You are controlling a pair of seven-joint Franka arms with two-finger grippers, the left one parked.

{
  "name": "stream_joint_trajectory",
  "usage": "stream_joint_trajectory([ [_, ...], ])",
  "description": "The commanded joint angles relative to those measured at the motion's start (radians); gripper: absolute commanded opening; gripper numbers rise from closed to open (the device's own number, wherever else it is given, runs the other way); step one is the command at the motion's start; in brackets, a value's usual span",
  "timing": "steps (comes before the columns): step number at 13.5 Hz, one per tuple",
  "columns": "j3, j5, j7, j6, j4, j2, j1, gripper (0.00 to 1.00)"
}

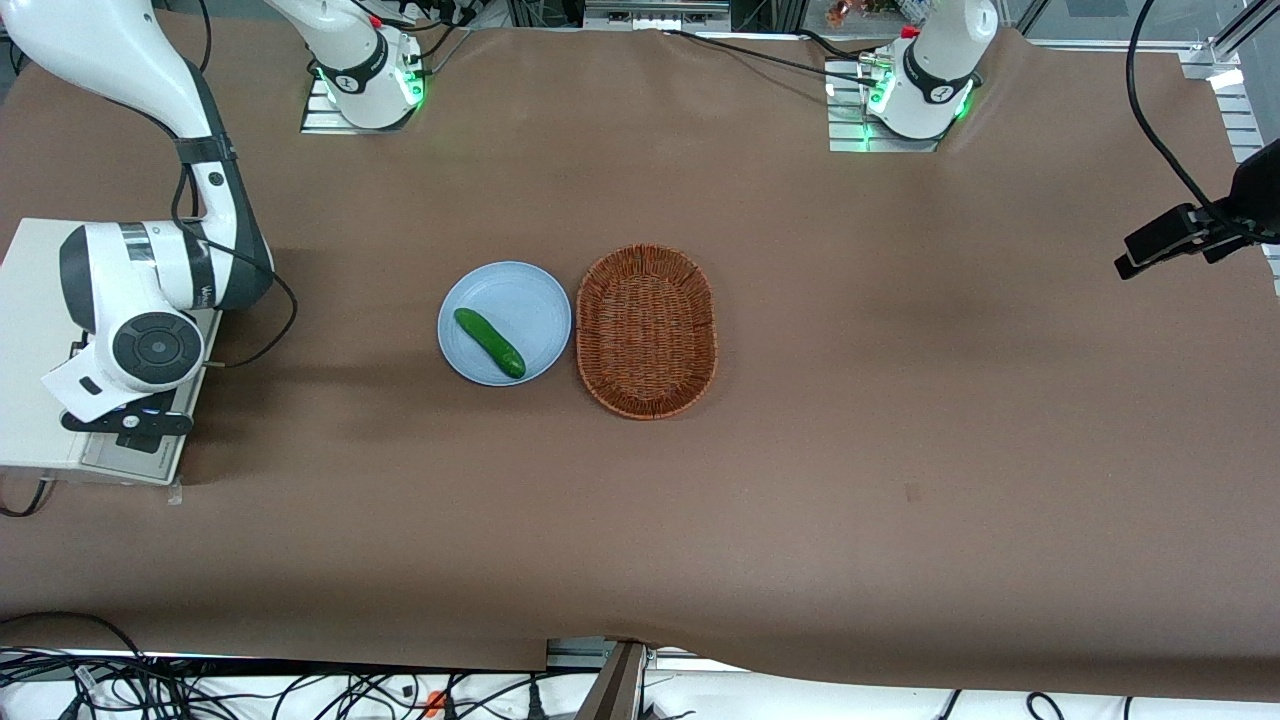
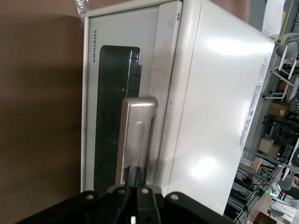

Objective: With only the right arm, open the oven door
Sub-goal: 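Hook the right gripper on the door handle and pull it outward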

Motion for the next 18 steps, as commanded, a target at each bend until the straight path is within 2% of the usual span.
stream_joint_trajectory([
  [1,0.003,-0.002,0.043,0.016,-0.007,0.023,0.004,0.0],
  [9,0.008,0.114,0.05,0.046,-0.006,0.043,0.048,0.0],
  [18,0.008,0.119,0.048,0.187,0.008,0.138,0.043,0.0],
])
